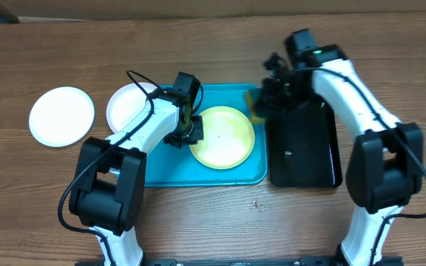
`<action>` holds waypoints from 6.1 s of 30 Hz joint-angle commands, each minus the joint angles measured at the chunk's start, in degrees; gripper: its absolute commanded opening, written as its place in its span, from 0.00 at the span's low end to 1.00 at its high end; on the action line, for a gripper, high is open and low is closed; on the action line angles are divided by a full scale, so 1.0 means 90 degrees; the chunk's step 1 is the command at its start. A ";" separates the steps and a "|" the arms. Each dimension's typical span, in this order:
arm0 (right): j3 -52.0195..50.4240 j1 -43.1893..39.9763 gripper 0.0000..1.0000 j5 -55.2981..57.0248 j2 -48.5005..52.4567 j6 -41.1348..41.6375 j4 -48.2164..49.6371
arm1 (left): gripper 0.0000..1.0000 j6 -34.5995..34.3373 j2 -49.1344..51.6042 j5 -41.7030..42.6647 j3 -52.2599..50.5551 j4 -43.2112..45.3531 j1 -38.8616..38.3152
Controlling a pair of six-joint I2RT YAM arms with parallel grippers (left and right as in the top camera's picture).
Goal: Clean dirty plates on tray and stack at the side
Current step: 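Scrub the yellow plate with the sponge while the left gripper holds it, then return the sponge to the black tray and release it with the right gripper, then lift the yellow plate with the left gripper and stack it on the left white plate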
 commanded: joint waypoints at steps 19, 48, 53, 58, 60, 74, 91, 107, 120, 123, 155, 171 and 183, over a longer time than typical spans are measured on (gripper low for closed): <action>-0.1382 0.0913 0.04 -0.2327 -0.0253 -0.0034 0.1707 | 0.04 0.0056 0.0085 -0.0024 0.0005 0.0007 -0.0007; -0.2790 0.1787 0.04 -0.0903 -0.0253 0.1501 0.4996 | 0.04 0.0053 0.0085 -0.0022 0.0005 0.0029 -0.0007; -0.2798 0.1902 0.04 -0.0976 -0.0240 0.1491 0.5066 | 0.04 0.0056 0.0085 -0.0022 0.0005 0.0029 -0.0007; -0.2800 0.1948 0.04 -0.0981 -0.0119 0.1494 0.5112 | 0.04 0.0053 0.0085 -0.0022 0.0005 0.0032 -0.0007; -0.2800 0.1967 0.04 -0.0979 -0.0041 0.1494 0.5115 | 0.04 0.0053 0.0085 -0.0022 0.0005 0.0032 -0.0007; -0.2739 0.1144 0.04 -0.0505 0.0032 0.1501 0.5085 | 0.04 0.0058 0.0085 -0.0024 0.0005 -0.0049 -0.0007; -0.2679 0.1554 0.04 -0.1212 -0.0294 0.1440 0.5127 | 0.04 0.0056 0.0085 -0.0024 0.0005 -0.0017 -0.0007; -0.2679 0.1970 0.04 0.0182 0.0333 0.1331 0.6033 | 0.04 0.0102 0.0085 -0.0024 0.0005 -0.0066 -0.0007; -0.2596 0.1326 0.04 0.0257 0.0085 0.0884 0.5561 | 0.04 0.0102 0.0085 -0.0027 0.0005 -0.0063 -0.0007; -0.2441 0.1175 0.04 -0.0214 -0.0204 0.0726 0.5372 | 0.04 0.0102 0.0085 -0.0027 0.0005 -0.0063 -0.0007; -0.3123 -0.1025 0.36 0.2492 -0.1753 0.0075 0.1557 | 0.04 0.0274 0.0080 -0.0384 0.0481 -0.0267 -0.0005; -0.0257 -0.1877 0.91 0.2450 -0.1758 0.0559 0.0087 | 0.04 0.0636 0.0080 -0.1042 0.2902 -0.1768 0.0005; -0.0216 -0.3072 1.00 0.2545 -0.1749 0.0556 0.0257 | 0.04 0.0821 0.0080 -0.1972 0.4143 -0.1887 -0.0782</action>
